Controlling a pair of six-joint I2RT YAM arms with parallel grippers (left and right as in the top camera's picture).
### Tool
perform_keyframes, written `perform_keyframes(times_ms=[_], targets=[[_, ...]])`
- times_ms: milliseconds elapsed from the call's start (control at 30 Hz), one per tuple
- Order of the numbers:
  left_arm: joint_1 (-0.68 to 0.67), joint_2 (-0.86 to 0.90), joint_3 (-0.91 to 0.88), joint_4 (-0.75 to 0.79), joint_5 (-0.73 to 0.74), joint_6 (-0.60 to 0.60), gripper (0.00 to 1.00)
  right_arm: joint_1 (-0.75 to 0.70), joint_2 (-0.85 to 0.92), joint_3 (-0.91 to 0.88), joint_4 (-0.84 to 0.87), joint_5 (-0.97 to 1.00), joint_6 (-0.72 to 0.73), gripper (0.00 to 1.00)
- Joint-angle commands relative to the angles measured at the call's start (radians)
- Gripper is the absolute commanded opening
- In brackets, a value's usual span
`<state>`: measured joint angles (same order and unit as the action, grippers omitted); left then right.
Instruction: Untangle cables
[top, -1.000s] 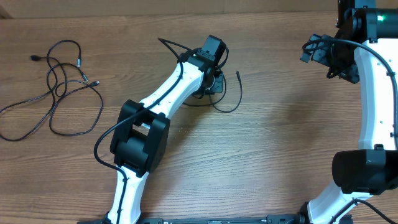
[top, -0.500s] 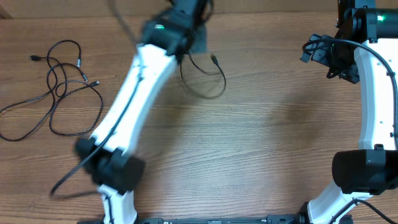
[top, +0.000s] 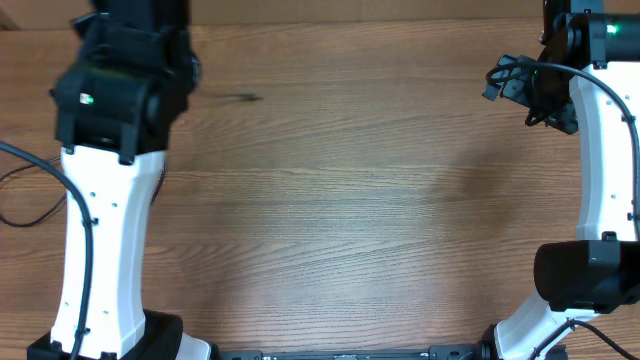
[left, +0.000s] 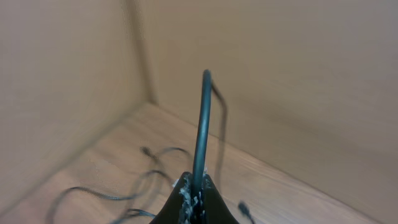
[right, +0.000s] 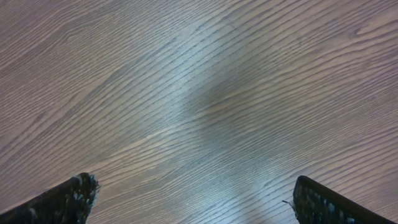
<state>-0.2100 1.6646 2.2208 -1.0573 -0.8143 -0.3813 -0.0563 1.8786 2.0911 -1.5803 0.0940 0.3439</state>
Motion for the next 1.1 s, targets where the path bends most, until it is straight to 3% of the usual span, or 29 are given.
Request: perform_keyframes(times_ms=[0, 133, 200, 233, 300, 333, 400, 667, 1067], targets=[[0.085, 0.01, 0.005, -0.032, -0.073, -0.012, 0.04, 0.0, -0.002, 0.003, 0.005, 0.01, 0.008, 1.0], [0.16, 0.018, 0.005, -0.108, 0.008, -0.066, 0.04, 0.0, -0.002, 0.003, 0.005, 0.01, 0.008, 1.0], [0.185, 0.018, 0.004, -0.143, 0.103, -0.072, 0.16, 0.0, -0.002, 0.003, 0.005, 0.01, 0.008, 1.0], [0.194, 0.018, 0.004, -0.154, 0.143, -0.072, 0.24, 0.0, -0.002, 0.003, 0.005, 0.01, 0.008, 1.0], [0.204, 0.018, 0.004, -0.171, 0.212, -0.071, 0.59, 0.0, -0.002, 0.003, 0.005, 0.01, 0.008, 1.0], [0.206, 0.019, 0.003, -0.181, 0.26, -0.071, 0.82, 0.0, -0.002, 0.003, 0.005, 0.01, 0.008, 1.0], [0.206, 0.019, 0.002, -0.202, 0.324, -0.071, 0.98, 0.0, -0.002, 0.003, 0.005, 0.01, 0.008, 1.0], [0.204, 0.023, -0.034, -0.34, 0.637, -0.068, 1.0, 0.0, -0.002, 0.003, 0.005, 0.01, 0.008, 1.0], [0.204, 0.023, -0.035, -0.353, 0.651, -0.068, 1.0, 0.0, -0.002, 0.003, 0.005, 0.01, 0.008, 1.0]])
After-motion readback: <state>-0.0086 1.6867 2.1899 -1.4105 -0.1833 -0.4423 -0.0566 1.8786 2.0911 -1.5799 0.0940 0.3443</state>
